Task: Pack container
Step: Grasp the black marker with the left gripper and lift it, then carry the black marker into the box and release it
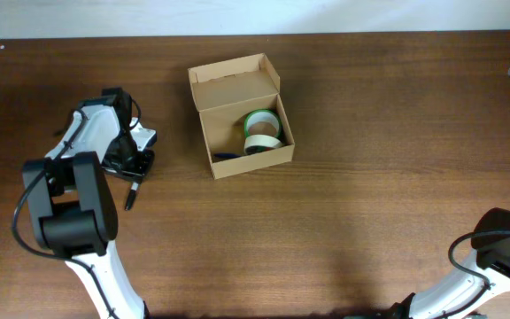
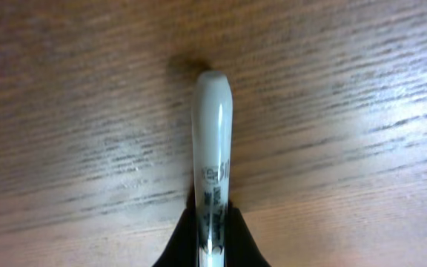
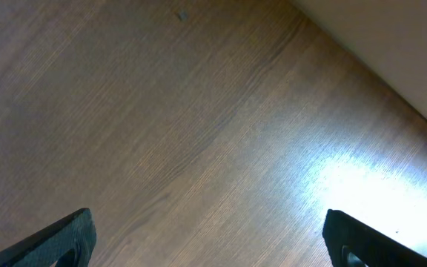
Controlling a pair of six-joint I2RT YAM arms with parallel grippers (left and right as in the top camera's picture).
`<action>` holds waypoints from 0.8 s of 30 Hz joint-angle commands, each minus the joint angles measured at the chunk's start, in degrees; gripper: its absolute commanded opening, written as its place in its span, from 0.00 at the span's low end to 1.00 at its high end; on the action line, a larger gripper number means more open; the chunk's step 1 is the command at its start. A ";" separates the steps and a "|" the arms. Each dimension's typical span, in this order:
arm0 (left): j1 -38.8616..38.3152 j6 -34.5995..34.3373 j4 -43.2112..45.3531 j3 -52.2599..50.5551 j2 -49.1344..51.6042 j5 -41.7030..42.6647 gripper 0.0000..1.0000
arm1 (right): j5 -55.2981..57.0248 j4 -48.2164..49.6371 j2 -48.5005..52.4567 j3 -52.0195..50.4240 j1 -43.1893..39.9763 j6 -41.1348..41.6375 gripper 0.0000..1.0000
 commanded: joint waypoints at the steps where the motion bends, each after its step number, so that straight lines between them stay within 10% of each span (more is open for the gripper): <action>1: 0.04 -1.27 -3.15 9.51 0.96 0.50 0.02 | 0.72 0.04 0.24 -0.31 0.00 -0.20 0.99; 9: -0.24 -1.01 -11.58 42.99 0.96 0.55 0.02 | 0.72 0.04 0.24 -0.31 0.00 -0.20 0.99; 14: -4.76 10.64 -16.96 58.82 0.96 3.43 0.01 | 0.74 0.04 0.24 -0.31 0.00 -0.20 0.99; 24: -26.01 19.39 -24.17 62.53 4.39 -1.64 0.02 | 0.72 0.04 0.24 -0.31 0.00 -0.20 0.99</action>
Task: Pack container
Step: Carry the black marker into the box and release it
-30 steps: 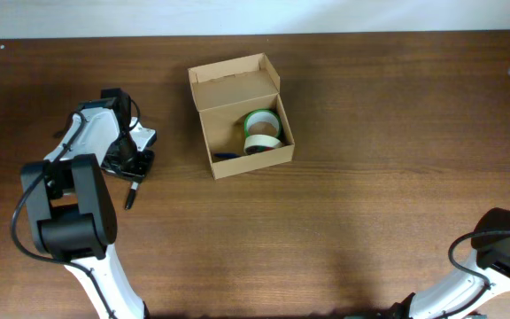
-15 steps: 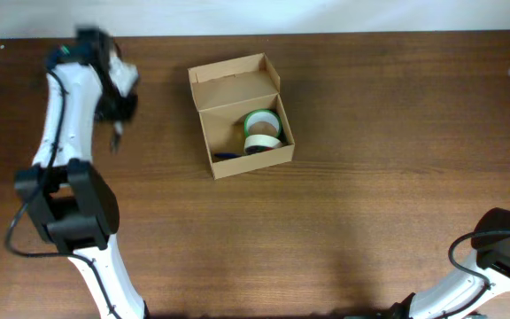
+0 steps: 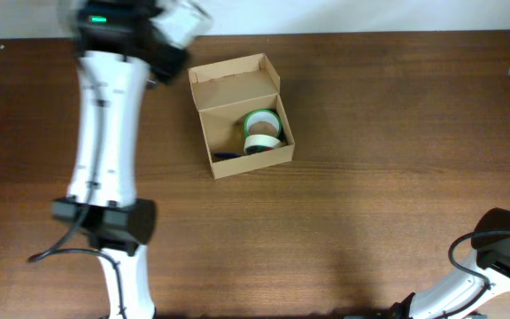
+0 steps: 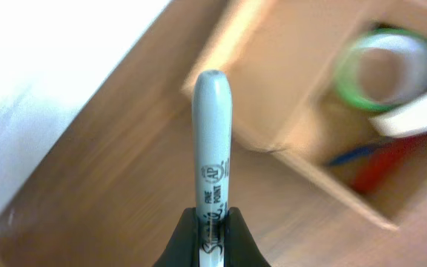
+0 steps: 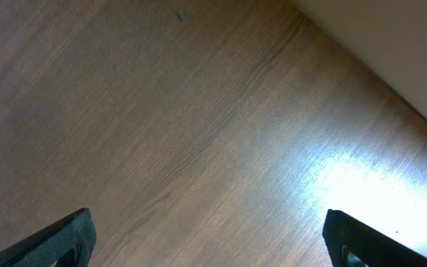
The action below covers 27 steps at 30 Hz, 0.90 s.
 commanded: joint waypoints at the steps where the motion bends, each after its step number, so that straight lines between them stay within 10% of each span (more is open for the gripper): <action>1: -6.32 3.43 -0.68 -0.66 2.71 -2.12 0.02 | 0.70 0.02 0.24 -0.31 0.00 -0.20 0.99; 27: -15.19 3.85 5.44 -23.52 8.15 1.03 0.02 | 0.72 0.02 0.24 -0.31 0.00 -0.20 0.99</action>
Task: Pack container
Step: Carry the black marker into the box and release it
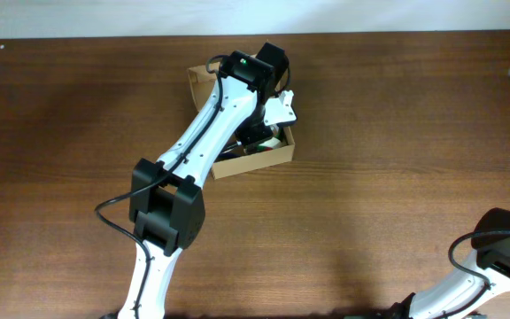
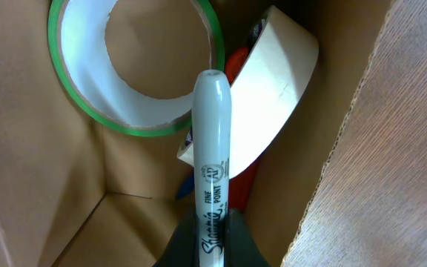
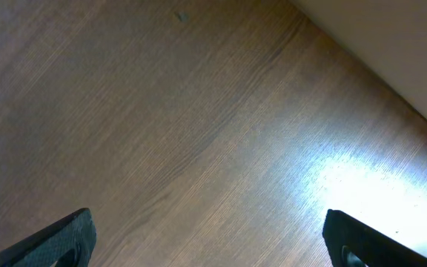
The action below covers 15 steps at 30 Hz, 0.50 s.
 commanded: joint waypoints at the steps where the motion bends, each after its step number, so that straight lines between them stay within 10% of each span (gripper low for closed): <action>1: -0.26 1.31 -0.02 -0.28 1.22 1.99 0.02 | 0.70 0.02 0.24 -0.31 0.00 -0.20 1.00; 15: -0.50 1.29 -0.90 -0.33 2.40 4.09 0.02 | 0.70 0.02 0.24 -0.31 0.00 -0.20 0.99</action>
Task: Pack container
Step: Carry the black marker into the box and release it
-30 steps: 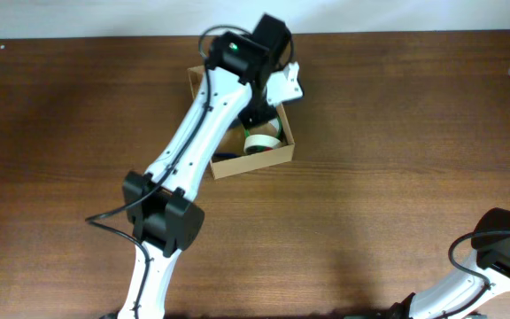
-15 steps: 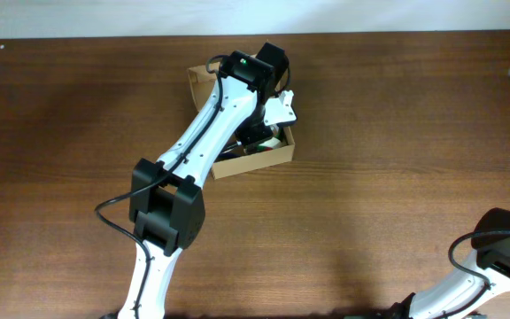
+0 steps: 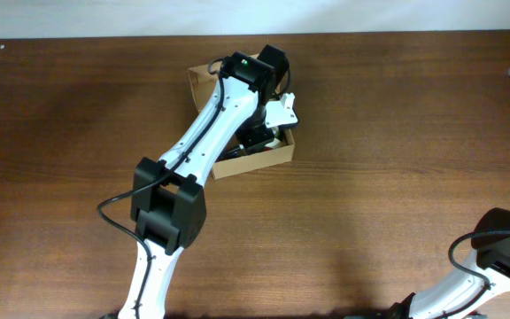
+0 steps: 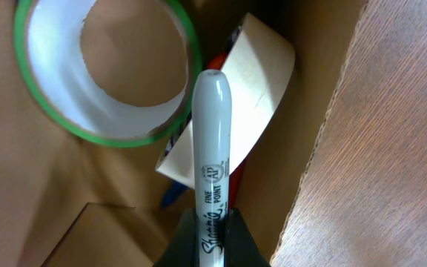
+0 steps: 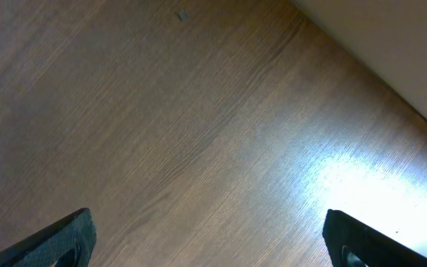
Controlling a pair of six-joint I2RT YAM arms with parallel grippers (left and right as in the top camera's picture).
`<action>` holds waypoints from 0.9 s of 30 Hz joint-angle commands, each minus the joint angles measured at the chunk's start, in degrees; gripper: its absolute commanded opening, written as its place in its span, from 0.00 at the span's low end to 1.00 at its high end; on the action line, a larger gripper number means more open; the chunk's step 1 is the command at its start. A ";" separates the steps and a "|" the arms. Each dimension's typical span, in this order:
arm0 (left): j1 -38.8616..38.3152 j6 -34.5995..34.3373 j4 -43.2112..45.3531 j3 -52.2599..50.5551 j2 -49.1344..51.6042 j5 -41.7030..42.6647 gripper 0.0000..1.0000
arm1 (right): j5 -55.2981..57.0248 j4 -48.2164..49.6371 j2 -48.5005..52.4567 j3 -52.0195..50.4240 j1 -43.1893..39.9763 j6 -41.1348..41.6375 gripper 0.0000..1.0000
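My left gripper [image 4: 211, 226] is shut on a grey marker [image 4: 210, 148], which points down into the open cardboard box [image 3: 211, 159]. Under the marker lie a green-rimmed tape roll [image 4: 106, 74], a beige tape roll [image 4: 254, 133] and red and blue pens [image 4: 175, 194]. In the overhead view the left arm [image 3: 228, 97] reaches over the box and hides most of what is inside. My right gripper [image 5: 210, 237] is open above bare wood at the near right.
The box's back flap [image 3: 204, 75] stands open at the far side. Its right wall [image 4: 321, 141] borders brown tabletop [image 4: 391, 148]. A dark cable lies at the far right edge.
The left gripper with the marker has shifted slightly inside the box; both tape rolls now sit a bit further left and up in the wrist view. The right arm is unchanged.
My left gripper was shut on the marker down at the table on the left. Then it held the marker near the box's far left corner. Then it was over the box's contents, where it still is, a little shifted.
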 commanded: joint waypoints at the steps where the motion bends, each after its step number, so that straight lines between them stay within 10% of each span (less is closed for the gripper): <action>1: -0.33 1.29 -0.24 -0.33 1.77 1.60 0.01 | 0.70 0.02 0.24 -0.31 0.00 -0.20 0.99; 27: 2.34 4.74 5.18 -0.92 7.45 -0.37 0.02 | 0.70 0.02 0.24 -0.31 0.00 -0.20 0.99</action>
